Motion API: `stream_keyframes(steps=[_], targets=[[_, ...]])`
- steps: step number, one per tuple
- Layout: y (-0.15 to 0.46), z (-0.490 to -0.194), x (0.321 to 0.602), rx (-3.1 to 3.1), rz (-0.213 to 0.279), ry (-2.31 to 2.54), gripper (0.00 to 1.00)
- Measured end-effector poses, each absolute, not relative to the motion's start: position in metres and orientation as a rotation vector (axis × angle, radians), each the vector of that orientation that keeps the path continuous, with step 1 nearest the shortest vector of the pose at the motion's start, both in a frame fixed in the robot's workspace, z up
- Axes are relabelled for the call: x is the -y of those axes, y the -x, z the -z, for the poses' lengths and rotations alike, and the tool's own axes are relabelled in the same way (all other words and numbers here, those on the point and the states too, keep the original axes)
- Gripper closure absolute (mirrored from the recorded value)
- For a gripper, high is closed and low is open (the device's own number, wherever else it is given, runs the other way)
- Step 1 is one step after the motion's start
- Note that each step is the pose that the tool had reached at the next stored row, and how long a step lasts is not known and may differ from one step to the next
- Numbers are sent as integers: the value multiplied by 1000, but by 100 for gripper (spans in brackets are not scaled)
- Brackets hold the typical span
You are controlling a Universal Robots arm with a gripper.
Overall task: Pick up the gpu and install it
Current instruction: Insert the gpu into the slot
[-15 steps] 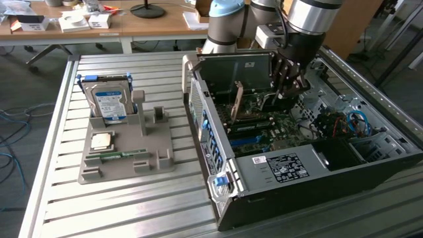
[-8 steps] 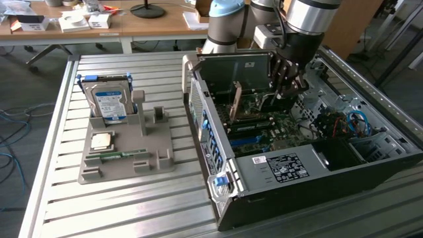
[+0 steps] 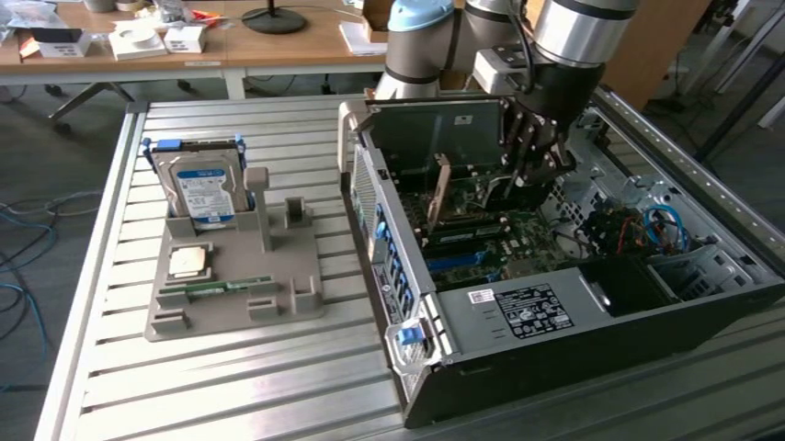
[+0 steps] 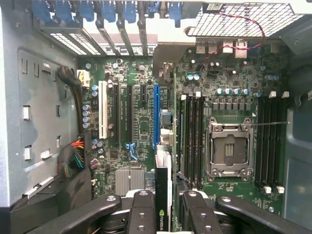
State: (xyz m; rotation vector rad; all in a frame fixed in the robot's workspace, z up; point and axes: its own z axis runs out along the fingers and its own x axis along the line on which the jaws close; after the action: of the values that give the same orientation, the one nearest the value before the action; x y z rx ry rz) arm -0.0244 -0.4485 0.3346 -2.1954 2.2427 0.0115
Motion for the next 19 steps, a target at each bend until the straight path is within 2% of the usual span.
stream_keyframes(steps=[19], targets=[[26,-330,449,-2242,-12,2195,73]])
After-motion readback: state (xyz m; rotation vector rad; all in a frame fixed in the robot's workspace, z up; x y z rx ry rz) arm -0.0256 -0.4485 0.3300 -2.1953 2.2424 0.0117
